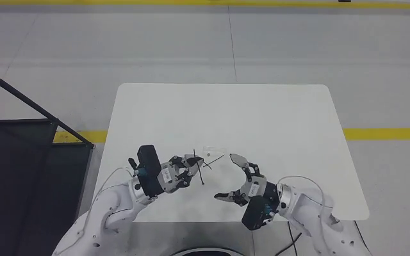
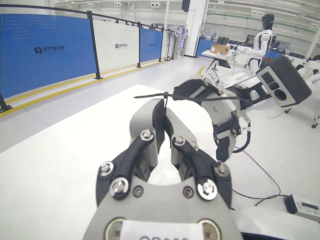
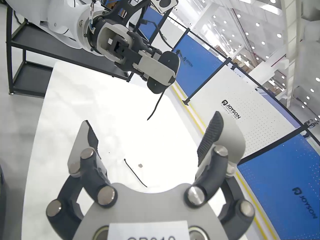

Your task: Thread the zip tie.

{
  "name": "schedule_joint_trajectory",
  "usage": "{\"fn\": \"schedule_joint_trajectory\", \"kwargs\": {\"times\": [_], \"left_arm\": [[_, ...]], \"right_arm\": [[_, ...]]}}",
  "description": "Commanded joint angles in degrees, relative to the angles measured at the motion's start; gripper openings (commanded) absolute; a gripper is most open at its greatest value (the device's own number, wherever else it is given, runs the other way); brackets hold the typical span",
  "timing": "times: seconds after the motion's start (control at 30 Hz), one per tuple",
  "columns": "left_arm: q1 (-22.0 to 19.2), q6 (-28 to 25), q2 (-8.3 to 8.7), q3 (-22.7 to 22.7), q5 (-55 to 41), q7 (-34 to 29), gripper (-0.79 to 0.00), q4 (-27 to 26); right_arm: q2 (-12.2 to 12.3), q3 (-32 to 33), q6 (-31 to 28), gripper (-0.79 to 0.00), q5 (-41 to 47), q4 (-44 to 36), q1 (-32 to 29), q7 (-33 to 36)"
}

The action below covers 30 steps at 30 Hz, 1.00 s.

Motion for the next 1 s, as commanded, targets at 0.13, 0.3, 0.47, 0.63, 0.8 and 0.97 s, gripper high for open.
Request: {"fn": "schedule_joint_trajectory", "kwargs": {"times": [0.13,0.3,0.47,0.63,0.8,0.97], "left_arm": [[0.0,0.0,0.0,0.0,0.0,0.0,-0.785,0.0],[0.1,1.9,-0.22,0.4,0.1,-0.9,-0.785,-0.3],[-0.2,3.0,-0.52,1.4,1.9,-1.2,-0.785,-0.1],[-0.5,3.1,-0.77,2.1,2.5,-1.1,-0.785,0.1],[-0.6,3.5,-0.97,2.4,2.5,-1.5,-0.785,0.4],[-0.7,3.7,-1.14,2.5,2.9,-1.7,-0.785,0.3]], "right_arm": [[-0.3,-0.2,0.5,0.0,3.0,0.4,-0.4,2.0],[-1.1,-1.5,0.7,0.0,7.7,0.4,0.8,9.7],[-1.6,-2.7,-1.7,-0.219,11.2,1.4,2.7,11.6],[-2.3,-3.7,-1.4,-0.302,13.7,2.6,4.2,14.8],[-2.7,-4.6,-1.6,-0.416,15.1,3.0,5.3,16.2],[-3.1,-5.2,-2.0,-0.425,15.4,3.4,5.8,16.8]]}}
